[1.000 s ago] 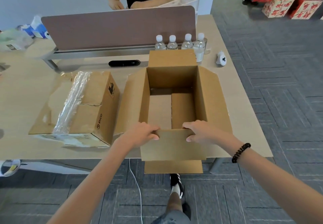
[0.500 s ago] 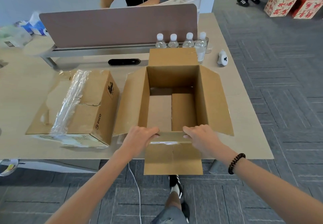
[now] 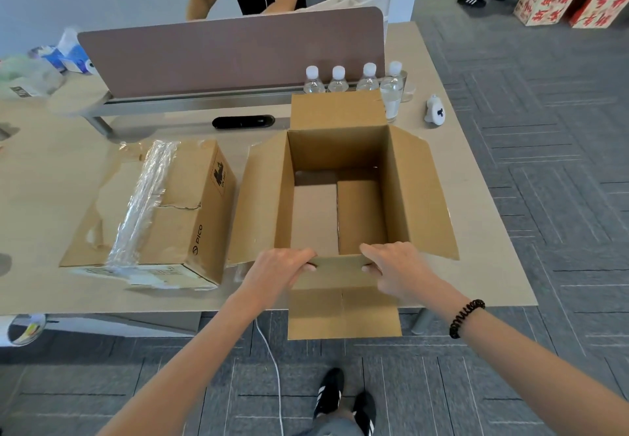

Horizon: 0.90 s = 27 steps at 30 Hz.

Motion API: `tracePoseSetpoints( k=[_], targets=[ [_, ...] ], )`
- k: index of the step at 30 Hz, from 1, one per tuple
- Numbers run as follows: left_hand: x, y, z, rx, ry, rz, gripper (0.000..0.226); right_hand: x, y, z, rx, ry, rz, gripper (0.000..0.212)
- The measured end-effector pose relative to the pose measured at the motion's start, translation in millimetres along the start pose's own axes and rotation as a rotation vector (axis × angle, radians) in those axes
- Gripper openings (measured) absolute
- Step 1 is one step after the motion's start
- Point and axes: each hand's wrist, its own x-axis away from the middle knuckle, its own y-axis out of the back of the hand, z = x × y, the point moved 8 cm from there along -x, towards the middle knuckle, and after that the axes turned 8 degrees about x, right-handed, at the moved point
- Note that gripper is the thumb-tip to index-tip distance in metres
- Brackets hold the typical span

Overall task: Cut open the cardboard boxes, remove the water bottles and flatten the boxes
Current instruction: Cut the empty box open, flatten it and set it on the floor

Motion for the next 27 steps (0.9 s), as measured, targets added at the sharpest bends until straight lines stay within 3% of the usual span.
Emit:
tracePoseSetpoints(
  k=[5,9,11,14,16,18,21,24,27],
  targets=[
    [0.2,2.0,3.5,0.109,0.003,0.009,0.057,-6.1,0.2,-5.7,-0.138,-0.082,0.199,0.033],
    [4.7,2.1,10.0,0.244,0.057,0.008,0.024,-8.8,-6.9,-14.5,-0.424,-0.171,0.391,0.036],
    [6.0,2.5,15.0,0.292,0.090,0.012,0.027,-15.8,-0.4,-19.1,-0.617,-0.195,0.322,0.024],
    [0.6,16.6,19.1,0.341,0.097,-0.066,0.031,-22.3,28.5,-48.9,-0.898,-0.417,-0.056,0.021],
    [-7.9,32.3,23.8,0.363,0.119,-0.166,0.033,-16.9,46.7,-73.7,-0.717,-0.594,-0.276,0.022],
    [-16.7,43.5,36.1,0.342,0.192,-0.251,0.032,-10.7,54.9,-91.4,-0.473,-0.748,-0.353,0.023],
    [-27.1,44.1,64.6,0.359,0.382,-0.276,0.039,-10.3,43.7,-107.1,-0.335,-0.866,-0.280,0.031],
    [-32.5,31.7,86.8,0.507,0.610,-0.174,0.060,-14.8,33.2,-115.0,-0.261,-0.900,-0.185,0.039],
    [-37.1,17.3,94.6,0.576,0.721,-0.055,0.079,-23.9,30.5,-119.2,-0.187,-0.899,-0.127,0.049]
  ],
)
